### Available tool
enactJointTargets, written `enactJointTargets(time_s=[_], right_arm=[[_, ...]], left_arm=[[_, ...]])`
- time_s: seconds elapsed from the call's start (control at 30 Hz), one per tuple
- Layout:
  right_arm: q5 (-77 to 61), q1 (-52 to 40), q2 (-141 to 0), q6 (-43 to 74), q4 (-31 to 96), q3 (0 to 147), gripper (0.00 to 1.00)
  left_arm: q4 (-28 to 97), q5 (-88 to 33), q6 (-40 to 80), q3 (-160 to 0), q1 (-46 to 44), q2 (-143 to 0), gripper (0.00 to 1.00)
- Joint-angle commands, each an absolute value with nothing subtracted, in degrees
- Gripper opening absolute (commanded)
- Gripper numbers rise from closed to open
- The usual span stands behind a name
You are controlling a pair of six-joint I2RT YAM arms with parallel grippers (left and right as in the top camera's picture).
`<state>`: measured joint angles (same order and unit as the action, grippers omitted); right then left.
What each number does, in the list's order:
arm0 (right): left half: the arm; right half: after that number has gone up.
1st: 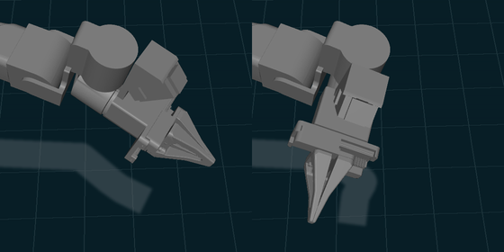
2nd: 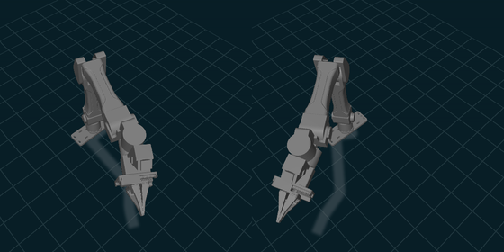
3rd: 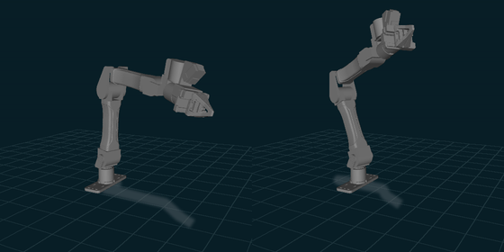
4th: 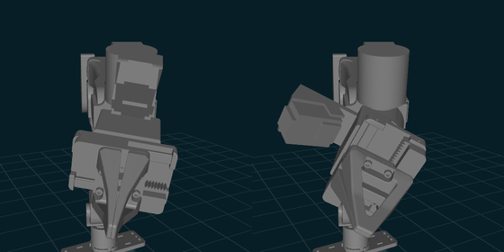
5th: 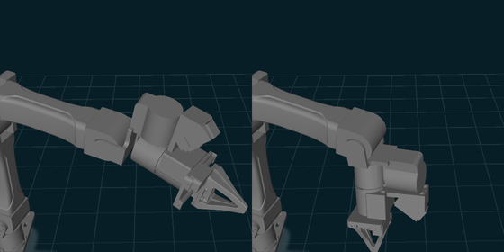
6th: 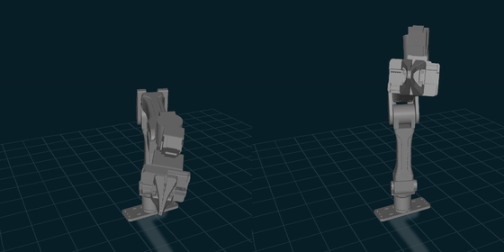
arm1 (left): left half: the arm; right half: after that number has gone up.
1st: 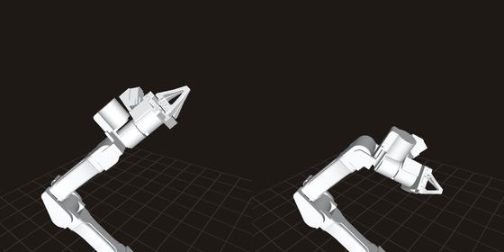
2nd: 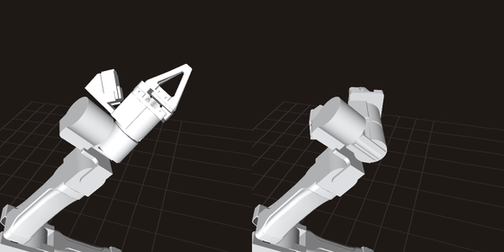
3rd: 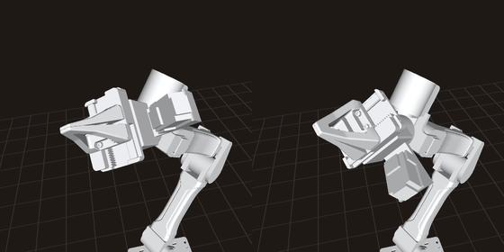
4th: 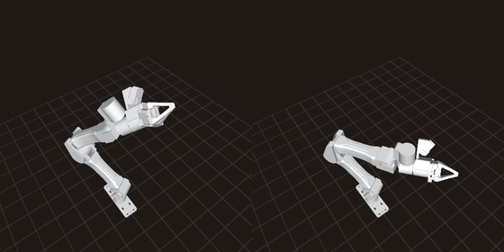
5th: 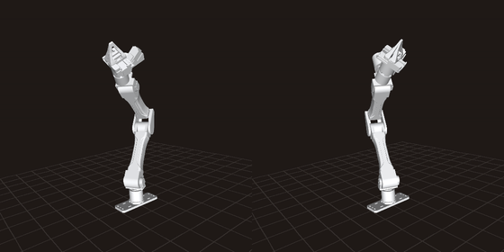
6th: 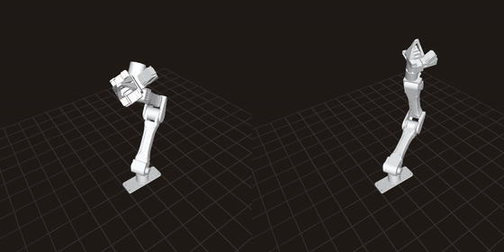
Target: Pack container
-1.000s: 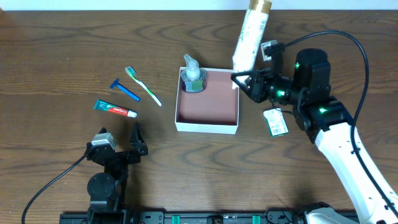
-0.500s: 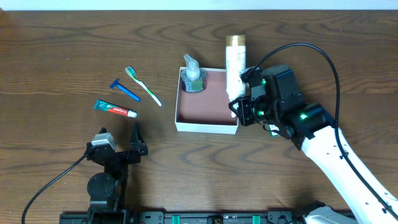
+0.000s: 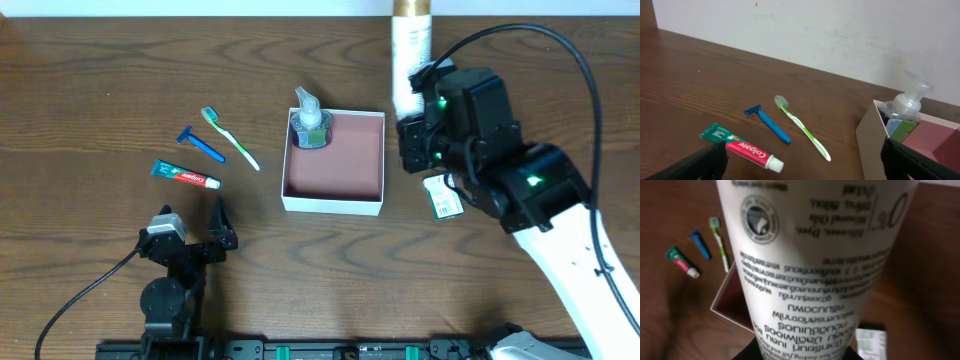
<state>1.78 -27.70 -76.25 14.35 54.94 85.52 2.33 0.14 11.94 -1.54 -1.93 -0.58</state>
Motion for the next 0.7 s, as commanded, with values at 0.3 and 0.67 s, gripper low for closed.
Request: enactJointTargets(time_s=[0.3,0.67], right_arm=[[2.5,-27.7,-86.5,14.3,75.0,102.2,0.12],[-2.1,-27.7,-99.1,13.1,81.2,104.5,0.09]], left_arm=[[4.2,0.7,11.4,-0.2,-1.7,-0.3,0.98],[4.2,0.7,11.4,-0.2,-1.7,-0.3,0.98]])
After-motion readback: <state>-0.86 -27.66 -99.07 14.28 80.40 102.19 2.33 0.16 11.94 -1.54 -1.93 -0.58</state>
